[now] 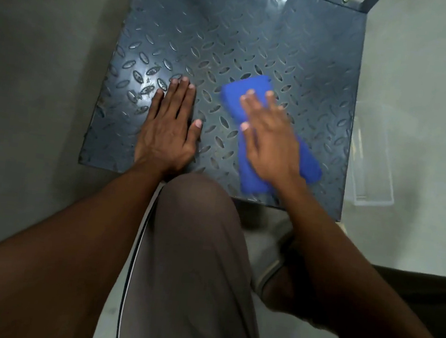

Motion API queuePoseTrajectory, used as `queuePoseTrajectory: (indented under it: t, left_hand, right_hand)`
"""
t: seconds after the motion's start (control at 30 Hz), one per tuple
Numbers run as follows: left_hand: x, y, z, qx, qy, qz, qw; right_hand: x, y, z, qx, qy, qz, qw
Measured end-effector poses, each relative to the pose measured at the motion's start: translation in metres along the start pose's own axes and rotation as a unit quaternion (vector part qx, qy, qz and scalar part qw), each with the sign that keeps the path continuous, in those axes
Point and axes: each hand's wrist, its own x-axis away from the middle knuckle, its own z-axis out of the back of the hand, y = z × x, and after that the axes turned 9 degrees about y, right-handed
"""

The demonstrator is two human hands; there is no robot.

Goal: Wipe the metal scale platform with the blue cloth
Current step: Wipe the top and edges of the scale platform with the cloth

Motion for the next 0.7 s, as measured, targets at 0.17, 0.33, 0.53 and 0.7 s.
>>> queuePoseTrajectory:
  t: [0.17, 0.33, 0.53, 0.7]
  left_hand:
    - [-0.001, 0.000, -0.002, -0.002, 0.002, 0.005, 1.000]
    - [-0.003, 0.002, -0.001, 0.002, 0.011, 0.004, 1.000]
    - [-0.005, 0.004, 0.005, 0.007, 0.000, 0.011, 1.000]
    - [-0.003, 0.005, 0.006, 0.007, -0.001, 0.016, 1.000]
  right_hand:
    - [-0.043, 0.010, -0.016, 0.101, 0.074, -0.291, 0.948]
    - [-0.049, -0.075, -0.036, 0.049, 0.016, -0.066, 0.996]
    - [0.033, -0.058, -0.004, 0.018, -0.002, -0.090, 0.996]
    - [0.076, -0.063, 0.007, 0.070, -0.006, -0.185, 0.980]
